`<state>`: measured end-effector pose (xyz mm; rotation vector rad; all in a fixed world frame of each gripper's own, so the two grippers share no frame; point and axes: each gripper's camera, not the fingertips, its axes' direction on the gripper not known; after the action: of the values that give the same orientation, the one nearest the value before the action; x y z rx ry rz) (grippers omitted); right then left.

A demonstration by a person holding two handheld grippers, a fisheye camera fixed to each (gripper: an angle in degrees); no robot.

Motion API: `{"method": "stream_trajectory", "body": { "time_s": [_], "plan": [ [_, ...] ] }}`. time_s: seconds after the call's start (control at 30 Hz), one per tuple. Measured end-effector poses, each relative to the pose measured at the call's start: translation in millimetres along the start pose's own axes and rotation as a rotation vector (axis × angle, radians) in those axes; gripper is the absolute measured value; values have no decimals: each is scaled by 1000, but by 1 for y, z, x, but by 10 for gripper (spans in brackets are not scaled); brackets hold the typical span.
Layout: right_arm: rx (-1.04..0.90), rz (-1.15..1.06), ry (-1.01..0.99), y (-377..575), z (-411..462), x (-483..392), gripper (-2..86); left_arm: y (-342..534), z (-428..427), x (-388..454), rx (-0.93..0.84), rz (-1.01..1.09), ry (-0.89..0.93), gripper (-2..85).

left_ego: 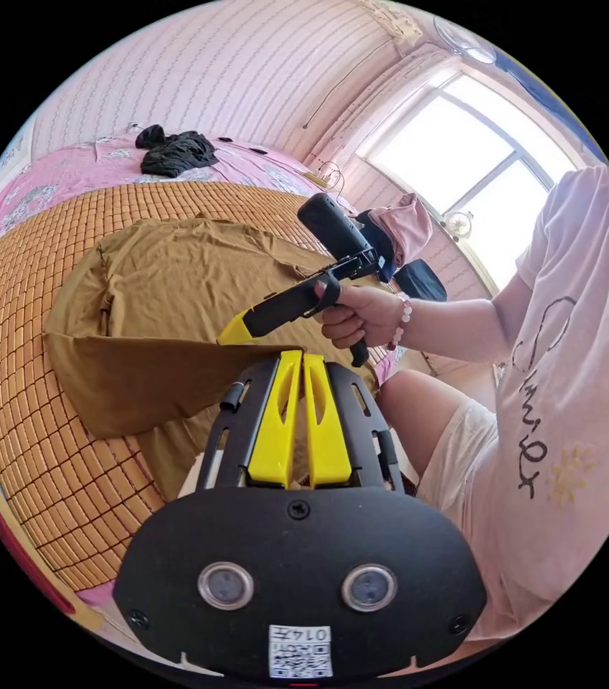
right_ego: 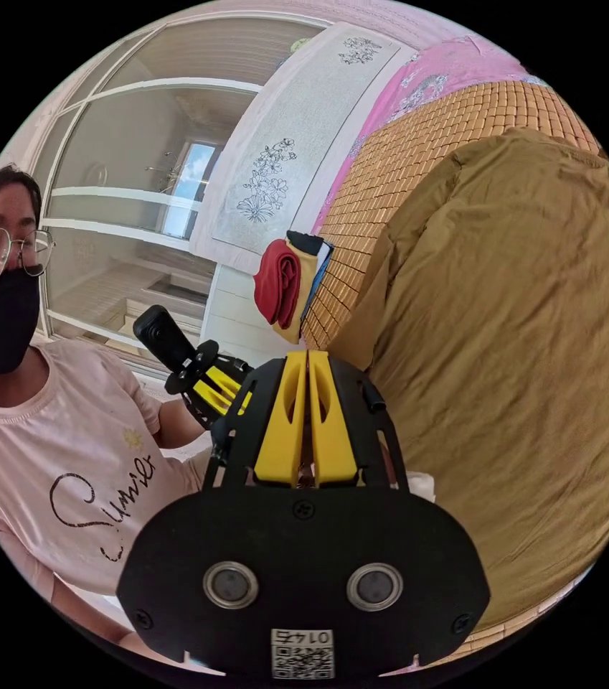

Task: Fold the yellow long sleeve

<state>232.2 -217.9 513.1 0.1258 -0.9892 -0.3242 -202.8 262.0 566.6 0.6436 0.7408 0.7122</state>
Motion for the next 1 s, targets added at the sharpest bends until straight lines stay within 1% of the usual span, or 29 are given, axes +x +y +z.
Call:
{"method": "stream_trajectory", "body": {
  "time_s": [0.13, 0.27, 0.37, 0.47, 0.53, 0.57, 0.6, 0.63, 0.7, 0.83, 0.9, 0.93, 1.0],
  "plan": [
    [40, -70, -19, 14, -9, -13, -2, 22, -6, 14, 59, 73, -45, -10],
    [141, -140, 39, 41, -26, -43, -3, 46, -17, 26, 142, 120, -54, -10],
    [212, -195, 17, 60, -43, -74, -1, 62, -35, 48, 229, 201, -88, -10],
    [260, -255, 115, 83, -58, -122, 9, 74, -61, 72, 309, 253, -180, -10],
    [322, -239, 116, 103, -71, -144, 28, 81, -80, 85, 352, 260, -204, -10],
    [337, -259, 101, 120, -77, -157, 89, 81, -84, 87, 355, 258, -200, -10],
    [326, -281, 93, 136, -81, -168, 127, 83, -89, 89, 371, 239, -207, -10],
    [320, -286, 101, 144, -81, -172, 134, 84, -90, 88, 374, 220, -209, -10],
    [280, -284, 236, 171, -74, -186, 147, 85, -86, 85, 365, 186, -197, -10],
    [227, -328, 392, 194, -59, -205, 134, 85, -67, 86, 310, 171, -153, -10],
    [196, -367, 451, 199, -54, -209, 94, 83, -60, 89, 282, 180, -151, -9],
    [187, -370, 437, 199, -55, -209, 81, 81, -56, 90, 267, 176, -189, -8],
    [162, -357, 340, 197, -59, -205, 37, 79, -53, 89, 260, 161, -221, -6]
  ]
}}
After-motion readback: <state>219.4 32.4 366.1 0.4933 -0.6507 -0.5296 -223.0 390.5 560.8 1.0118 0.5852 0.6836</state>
